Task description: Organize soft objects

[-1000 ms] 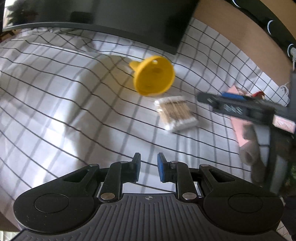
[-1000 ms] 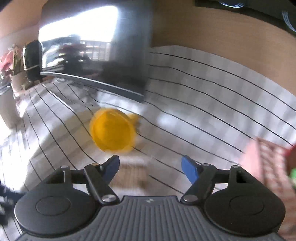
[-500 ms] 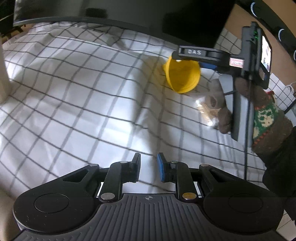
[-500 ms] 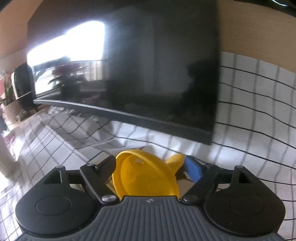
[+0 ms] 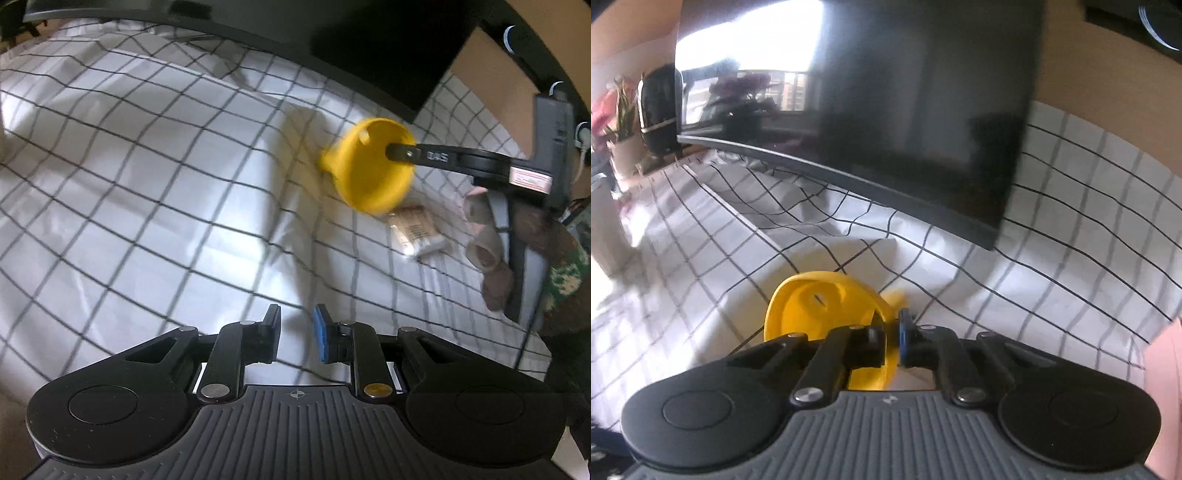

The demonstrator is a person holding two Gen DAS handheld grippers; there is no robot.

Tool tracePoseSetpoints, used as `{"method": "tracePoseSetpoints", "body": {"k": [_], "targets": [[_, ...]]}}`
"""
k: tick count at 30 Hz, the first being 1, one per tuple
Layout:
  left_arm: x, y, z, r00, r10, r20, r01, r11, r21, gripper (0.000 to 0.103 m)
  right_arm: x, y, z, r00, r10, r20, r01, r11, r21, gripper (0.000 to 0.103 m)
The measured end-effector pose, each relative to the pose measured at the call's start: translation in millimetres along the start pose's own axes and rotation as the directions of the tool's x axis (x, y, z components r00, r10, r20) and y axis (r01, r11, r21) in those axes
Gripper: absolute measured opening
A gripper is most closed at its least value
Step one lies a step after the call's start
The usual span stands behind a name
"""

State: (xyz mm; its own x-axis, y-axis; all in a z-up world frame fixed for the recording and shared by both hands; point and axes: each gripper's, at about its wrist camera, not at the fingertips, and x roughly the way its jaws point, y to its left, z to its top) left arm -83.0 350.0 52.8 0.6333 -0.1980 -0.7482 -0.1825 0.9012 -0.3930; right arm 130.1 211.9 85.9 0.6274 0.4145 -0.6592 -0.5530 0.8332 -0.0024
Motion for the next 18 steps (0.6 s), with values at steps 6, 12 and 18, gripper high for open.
{"method": "tracePoseSetpoints", "body": {"k": [6,12,18], "targets": [[7,-9,-3,0.998,-0.066,-0.013,0.066,0.997,-0.027,0.021,-72,-11,-15,1.0,-0.01,0.011,0.009,1.0,0.029,0.007],[19,-22,3,0.993,-0.111,-0.03,0.109,0.993,-0.047,0.021,-143,-53,-52,0.995,-0.085,0.045,0.079,0.99,0.117,0.006],[50,-67,26,0.989,-0.137,-0.047,0.138,0.99,0.013,0.021,-165,-105,-117,0.965,-0.262,-0.015,0.259,0.941,0.217,0.01]]}}
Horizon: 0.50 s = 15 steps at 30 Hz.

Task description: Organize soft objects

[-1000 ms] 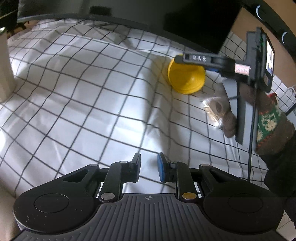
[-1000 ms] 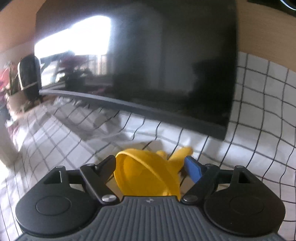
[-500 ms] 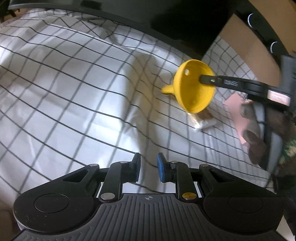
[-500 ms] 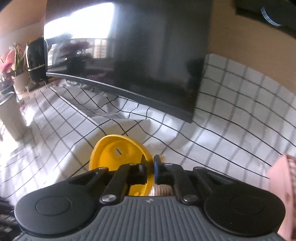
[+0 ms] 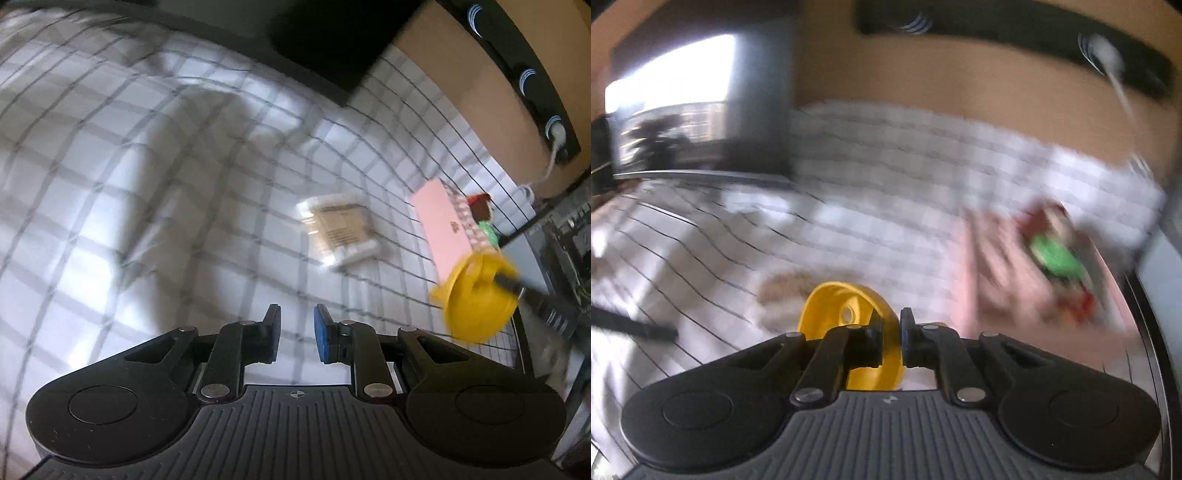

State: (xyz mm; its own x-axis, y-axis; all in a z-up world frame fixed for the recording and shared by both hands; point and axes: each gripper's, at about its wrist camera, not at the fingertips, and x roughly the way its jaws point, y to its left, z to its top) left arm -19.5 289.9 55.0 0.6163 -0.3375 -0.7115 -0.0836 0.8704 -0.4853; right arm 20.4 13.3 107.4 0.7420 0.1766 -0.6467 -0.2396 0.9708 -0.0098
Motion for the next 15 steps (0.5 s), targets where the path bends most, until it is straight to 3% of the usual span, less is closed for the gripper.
{"method": "tracePoseSetpoints", "body": {"k": [3,4,5,7,12,15], "targets": [[19,-27,21,1.0,-0.017,0.002,0.017,0.996,0.091,0.021,-3,-27,-28,0.998,-0.009,-0.057,0.013,0.998,0.067,0.018],[26,-34,28,1.0,-0.021,0.006,0.02,0.994,0.109,0.021,-7,-33,-35,0.998,-0.003,-0.063,0.008,0.997,0.079,0.029],[34,-37,38,1.0,-0.029,0.005,0.029,0.994,0.102,0.021,-13,-38,-42,0.998,0.001,-0.061,0.004,0.997,0.082,0.042],[50,-36,57,1.0,0.006,-0.009,-0.006,1.0,-0.002,0.021,-26,-43,-55,0.999,-0.01,-0.036,0.012,0.998,0.061,0.056],[77,-35,74,0.997,0.071,0.002,-0.069,0.968,-0.24,0.021,-53,-51,-81,1.0,-0.022,-0.012,0.023,1.0,0.015,0.057],[96,-44,79,0.989,0.149,0.014,-0.141,0.958,-0.251,0.021,-57,-58,-97,0.999,-0.036,-0.02,0.036,0.999,0.024,0.06]]}}
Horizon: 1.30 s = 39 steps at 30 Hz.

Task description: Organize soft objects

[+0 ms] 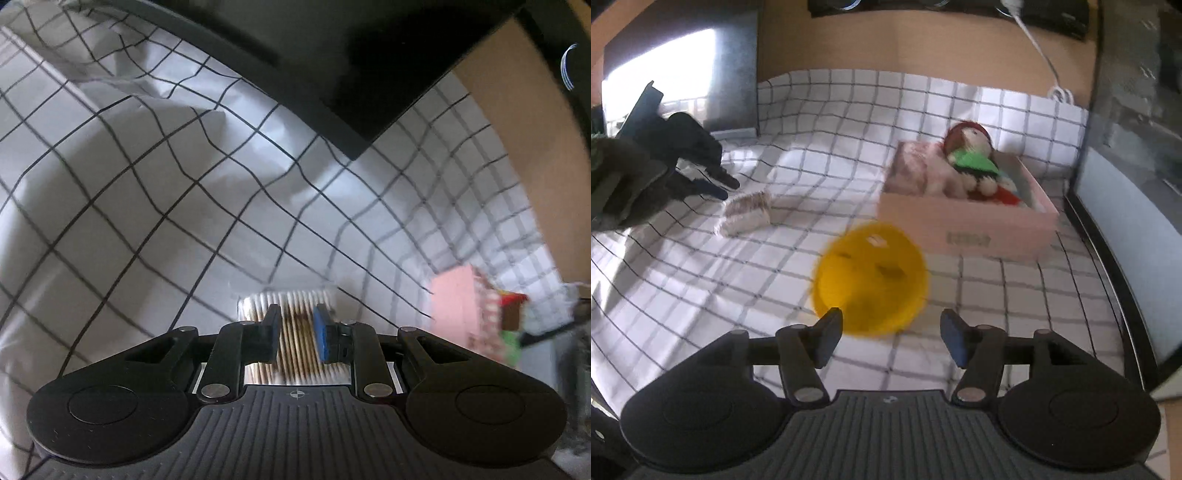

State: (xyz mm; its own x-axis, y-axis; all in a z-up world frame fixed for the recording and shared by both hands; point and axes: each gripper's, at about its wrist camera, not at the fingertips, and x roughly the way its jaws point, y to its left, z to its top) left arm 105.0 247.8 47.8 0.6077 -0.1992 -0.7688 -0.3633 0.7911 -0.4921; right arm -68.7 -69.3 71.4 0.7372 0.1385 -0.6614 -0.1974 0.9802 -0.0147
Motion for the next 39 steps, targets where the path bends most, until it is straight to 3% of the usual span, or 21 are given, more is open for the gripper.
{"method": "tracePoseSetpoints", "body": {"k": [3,6,10,14,18,20,22,24,26,29,32,34,39], "targets": [[11,-18,-5,0.998,0.054,0.032,-0.055,0.997,0.049,0.022,1,-11,-14,1.0,-0.027,-0.01,0.028,0.999,0.031,0.061],[21,-43,-14,0.997,0.064,0.04,-0.069,0.985,0.16,0.024,9,-25,-23,0.999,0.007,-0.053,-0.002,0.996,0.088,0.066],[31,-79,-32,0.994,0.101,0.046,-0.111,0.905,0.411,0.029,24,-39,-30,0.994,0.038,-0.106,-0.023,0.99,0.143,0.07],[30,-92,-50,0.995,0.097,0.034,-0.101,0.865,0.491,0.032,24,-37,-32,0.995,0.048,-0.088,-0.036,0.991,0.13,0.083],[29,-98,-66,0.983,0.162,0.084,-0.181,0.812,0.555,0.038,27,-22,-38,0.996,0.033,-0.081,-0.028,0.998,0.054,0.095],[24,-98,-72,0.977,0.186,0.105,-0.213,0.812,0.544,0.038,27,-15,-40,0.997,0.015,-0.078,-0.014,1.0,0.014,0.099],[19,-92,-76,0.972,0.194,0.128,-0.233,0.829,0.508,0.037,29,-16,-40,0.997,0.023,-0.075,-0.022,1.0,0.019,0.1],[16,-85,-78,0.978,0.166,0.125,-0.206,0.859,0.468,0.038,28,-16,-41,0.997,0.026,-0.068,-0.025,1.0,0.016,0.101],[15,-84,-78,0.982,0.146,0.122,-0.186,0.866,0.464,0.043,29,-15,-42,0.998,0.028,-0.062,-0.027,1.0,0.013,0.103],[19,-90,-73,0.988,0.127,0.094,-0.156,0.861,0.485,0.051,30,-15,-42,0.998,0.024,-0.06,-0.023,1.0,0.013,0.103],[25,-99,-74,0.99,0.126,0.067,-0.142,0.832,0.537,0.062,31,-15,-42,0.998,0.024,-0.057,-0.023,1.0,0.013,0.103],[30,-105,-77,0.989,0.136,0.064,-0.148,0.807,0.572,0.064,31,-16,-42,0.998,0.024,-0.057,-0.023,1.0,0.012,0.103],[36,-107,-75,0.984,0.157,0.086,-0.178,0.796,0.578,0.064,31,-16,-43,0.998,0.025,-0.049,-0.024,1.0,0.012,0.103]]}}
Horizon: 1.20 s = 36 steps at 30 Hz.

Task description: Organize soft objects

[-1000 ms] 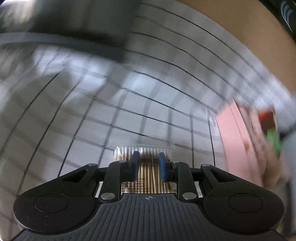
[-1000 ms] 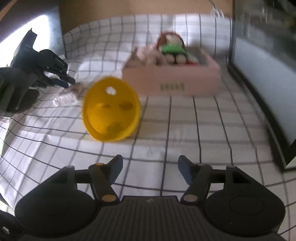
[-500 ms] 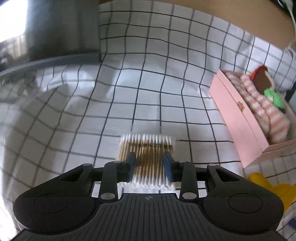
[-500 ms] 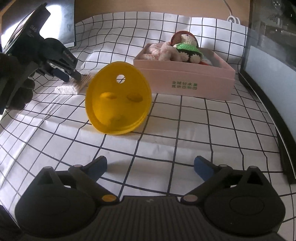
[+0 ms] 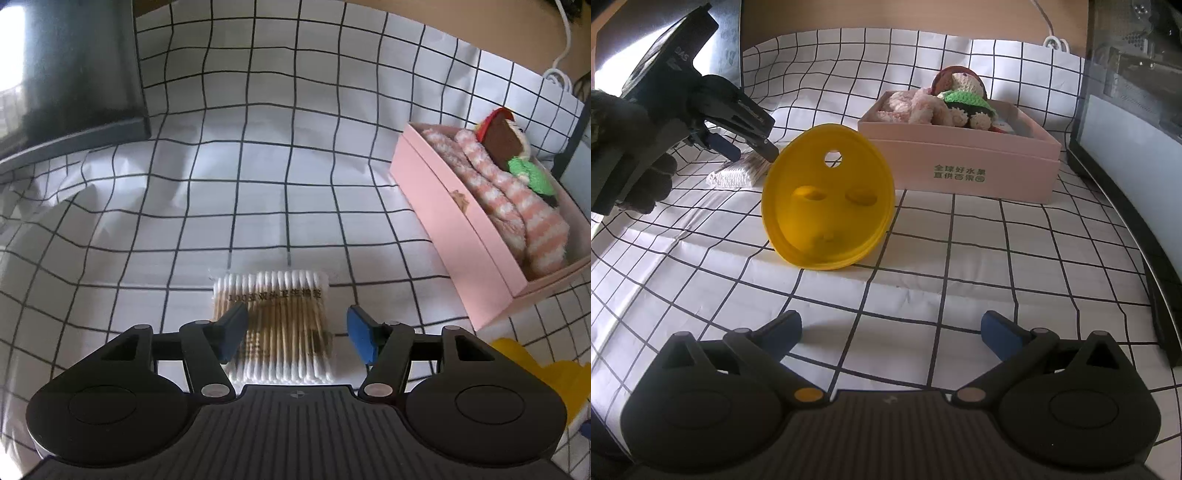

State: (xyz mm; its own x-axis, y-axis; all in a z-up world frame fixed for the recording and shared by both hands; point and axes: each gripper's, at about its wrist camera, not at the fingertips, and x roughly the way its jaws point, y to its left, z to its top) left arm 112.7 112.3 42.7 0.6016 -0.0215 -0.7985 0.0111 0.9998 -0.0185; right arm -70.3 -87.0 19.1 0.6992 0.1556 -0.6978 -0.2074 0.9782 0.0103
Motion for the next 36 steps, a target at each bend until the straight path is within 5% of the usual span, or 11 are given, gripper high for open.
{"method": "tracePoseSetpoints", "body": {"k": [10,15,19,23,32,36], "targets": [[2,-5,1,0.998,-0.061,-0.024,0.062,0.998,0.032,0.085,-1,1,-2,1.0,-0.002,0.006,0.002,1.0,0.001,0.103],[-3,5,2,0.996,-0.087,-0.009,0.087,0.996,-0.005,0.08,-1,0,-2,1.0,-0.002,0.006,0.002,1.0,0.001,0.103],[-11,19,-1,1.0,0.007,0.029,-0.006,0.999,-0.033,0.08,-1,0,-2,1.0,-0.002,0.007,0.002,1.0,0.0,0.103],[2,38,-1,0.996,-0.078,-0.036,0.072,0.985,-0.157,0.08,0,0,-2,1.0,-0.002,0.008,0.002,1.0,0.001,0.103],[23,11,2,0.997,-0.03,-0.065,0.025,0.997,-0.073,0.086,0,0,0,1.0,0.0,0.002,0.0,1.0,0.002,0.103],[18,6,-3,0.998,-0.032,-0.056,0.03,0.999,-0.027,0.08,2,-2,7,0.999,0.01,-0.04,-0.011,1.0,-0.006,0.103]]}}
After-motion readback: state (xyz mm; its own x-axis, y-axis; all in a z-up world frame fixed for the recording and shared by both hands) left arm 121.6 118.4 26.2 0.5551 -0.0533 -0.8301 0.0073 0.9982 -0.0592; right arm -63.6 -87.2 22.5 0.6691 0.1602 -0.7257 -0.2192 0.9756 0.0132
